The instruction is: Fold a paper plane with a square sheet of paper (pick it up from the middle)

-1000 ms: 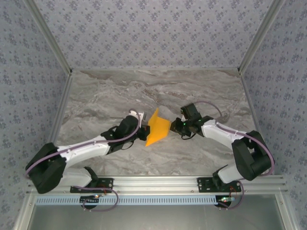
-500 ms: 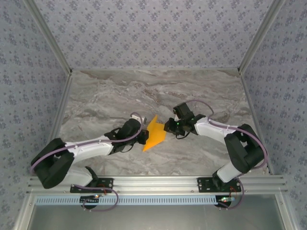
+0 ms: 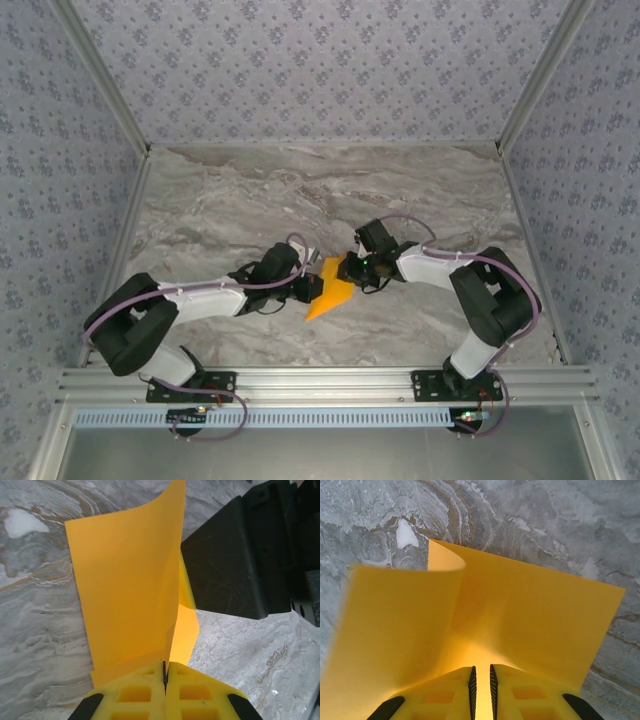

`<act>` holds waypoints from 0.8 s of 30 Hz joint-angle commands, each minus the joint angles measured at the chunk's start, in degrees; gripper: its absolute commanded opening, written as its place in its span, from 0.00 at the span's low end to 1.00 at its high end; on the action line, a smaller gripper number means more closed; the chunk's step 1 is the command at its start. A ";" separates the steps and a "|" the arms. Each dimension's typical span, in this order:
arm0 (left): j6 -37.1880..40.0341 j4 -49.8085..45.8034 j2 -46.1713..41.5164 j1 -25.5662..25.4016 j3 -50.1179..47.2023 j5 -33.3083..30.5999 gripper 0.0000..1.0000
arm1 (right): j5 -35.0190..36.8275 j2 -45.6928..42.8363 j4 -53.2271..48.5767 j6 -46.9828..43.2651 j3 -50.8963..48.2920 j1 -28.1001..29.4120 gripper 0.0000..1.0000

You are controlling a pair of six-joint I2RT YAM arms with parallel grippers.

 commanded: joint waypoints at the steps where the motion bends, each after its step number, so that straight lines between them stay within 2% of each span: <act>1: 2.24 1.90 1.67 0.31 2.10 5.23 0.07 | -1.14 0.54 1.08 0.16 -0.56 0.28 0.18; 6: 5.41 1.56 3.40 0.39 3.77 7.87 0.07 | -0.97 0.37 0.97 0.36 -2.33 -0.12 0.12; 12: 6.28 1.99 4.89 0.75 4.42 9.30 0.07 | -1.04 -1.24 3.08 1.15 -5.28 -0.97 0.10; 19: 1.27 3.26 7.10 2.62 4.13 8.79 0.07 | -1.98 -4.78 6.92 0.43 -8.94 -2.01 0.10; 24: -3.57 6.61 8.95 2.97 3.26 11.08 0.08 | -3.09 -5.27 7.31 -0.51 -9.12 -2.00 0.12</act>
